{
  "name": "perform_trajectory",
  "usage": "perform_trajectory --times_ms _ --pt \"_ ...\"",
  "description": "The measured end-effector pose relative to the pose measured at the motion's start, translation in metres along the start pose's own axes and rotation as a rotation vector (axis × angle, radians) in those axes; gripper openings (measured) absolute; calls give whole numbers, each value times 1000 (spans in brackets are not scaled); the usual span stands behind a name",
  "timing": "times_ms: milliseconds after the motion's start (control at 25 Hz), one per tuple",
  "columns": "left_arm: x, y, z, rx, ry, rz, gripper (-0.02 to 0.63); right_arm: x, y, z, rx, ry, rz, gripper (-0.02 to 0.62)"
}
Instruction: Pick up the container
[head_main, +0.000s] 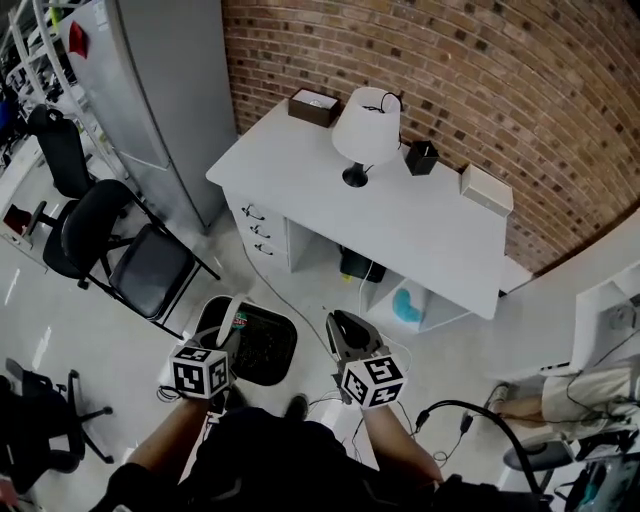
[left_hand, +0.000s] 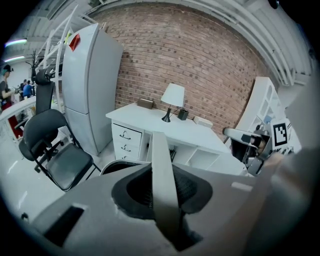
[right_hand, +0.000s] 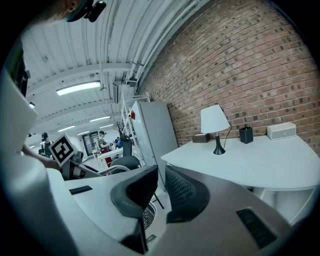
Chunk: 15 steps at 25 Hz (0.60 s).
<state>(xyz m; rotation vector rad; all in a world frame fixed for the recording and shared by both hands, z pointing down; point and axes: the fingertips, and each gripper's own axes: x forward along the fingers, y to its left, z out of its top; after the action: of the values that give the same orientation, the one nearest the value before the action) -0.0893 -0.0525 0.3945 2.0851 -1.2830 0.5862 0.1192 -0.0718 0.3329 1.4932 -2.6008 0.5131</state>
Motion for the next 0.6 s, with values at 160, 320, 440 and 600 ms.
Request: perform_trajectory --times_ms 160,320,440,600 --pt "-16 10 12 -6 -1 -6 74 2 13 22 -8 -31 -12 41" --pt "-35 25 22 1 -21 -27 74 9 35 35 -18 -46 -31 38" --pt "-49 37 32 1 -37 -37 74 10 52 42 -30 -55 -51 38" --pt "-64 55 46 1 -61 -56 74 14 76 53 -72 -68 -73 38"
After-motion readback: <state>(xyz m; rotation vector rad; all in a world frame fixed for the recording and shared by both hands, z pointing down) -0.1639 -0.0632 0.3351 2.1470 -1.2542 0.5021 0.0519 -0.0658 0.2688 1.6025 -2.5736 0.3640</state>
